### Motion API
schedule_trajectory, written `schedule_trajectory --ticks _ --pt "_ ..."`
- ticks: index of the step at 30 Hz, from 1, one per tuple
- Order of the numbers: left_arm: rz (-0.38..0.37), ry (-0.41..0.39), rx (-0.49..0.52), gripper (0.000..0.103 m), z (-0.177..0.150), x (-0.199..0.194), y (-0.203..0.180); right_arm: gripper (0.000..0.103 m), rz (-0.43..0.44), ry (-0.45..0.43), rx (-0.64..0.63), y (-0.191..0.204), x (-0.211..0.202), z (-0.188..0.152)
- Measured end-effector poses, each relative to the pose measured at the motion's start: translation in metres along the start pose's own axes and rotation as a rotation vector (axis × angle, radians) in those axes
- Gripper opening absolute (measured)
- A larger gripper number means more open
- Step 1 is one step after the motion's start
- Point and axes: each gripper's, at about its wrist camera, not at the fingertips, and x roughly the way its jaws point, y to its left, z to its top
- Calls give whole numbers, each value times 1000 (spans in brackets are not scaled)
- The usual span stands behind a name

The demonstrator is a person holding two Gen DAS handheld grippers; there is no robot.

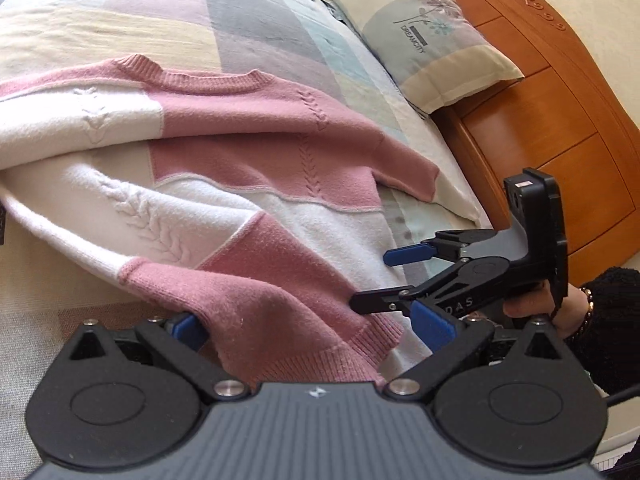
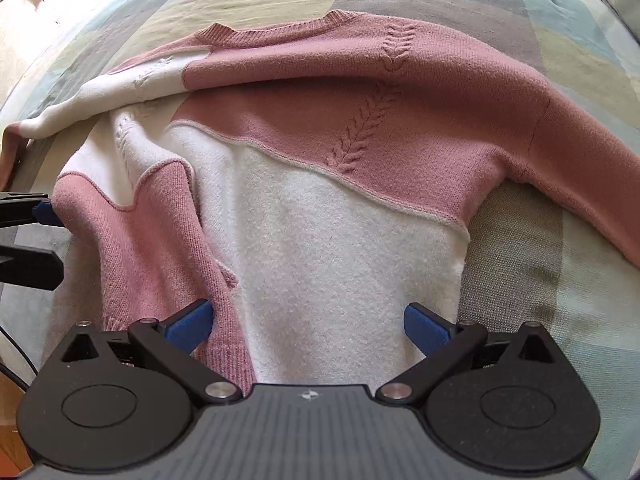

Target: Fold clothes

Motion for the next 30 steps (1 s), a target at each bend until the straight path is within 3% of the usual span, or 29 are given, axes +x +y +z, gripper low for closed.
schedule_trajectory --ticks 2,5,8,10,12,14,17,20,22,26,30 --pt "-36 14 20 100 2 4 -3 103 3 1 2 -1 1 -1" --pt "-27 45 -19 100 -3 19 10 103 6 4 0 -1 2 -1" --pt "-49 32 -194 100 -17 31 40 103 11 7 -2 -2 3 -1" --pt "-131 -37 -389 100 -34 33 67 103 15 12 -5 -3 4 -2" --pt "-204 -189 -570 96 -53 24 88 103 19 16 -7 -5 6 -3" --pt "-235 -251 -661 84 -64 19 96 103 22 16 -5 -6 7 -4" --pt "-282 -299 -773 80 -78 15 103 103 19 20 -7 -6 9 -4" --pt "-312 -241 -763 80 -87 22 94 103 22 21 -15 -6 10 -4" --pt "-274 -205 -698 74 -87 27 87 103 29 20 -16 -7 10 -4" --pt "-275 -255 -783 62 -102 25 90 103 37 17 -23 -8 11 -5" --pt "-217 -247 -738 44 -109 27 87 103 40 11 -30 -8 12 -6"
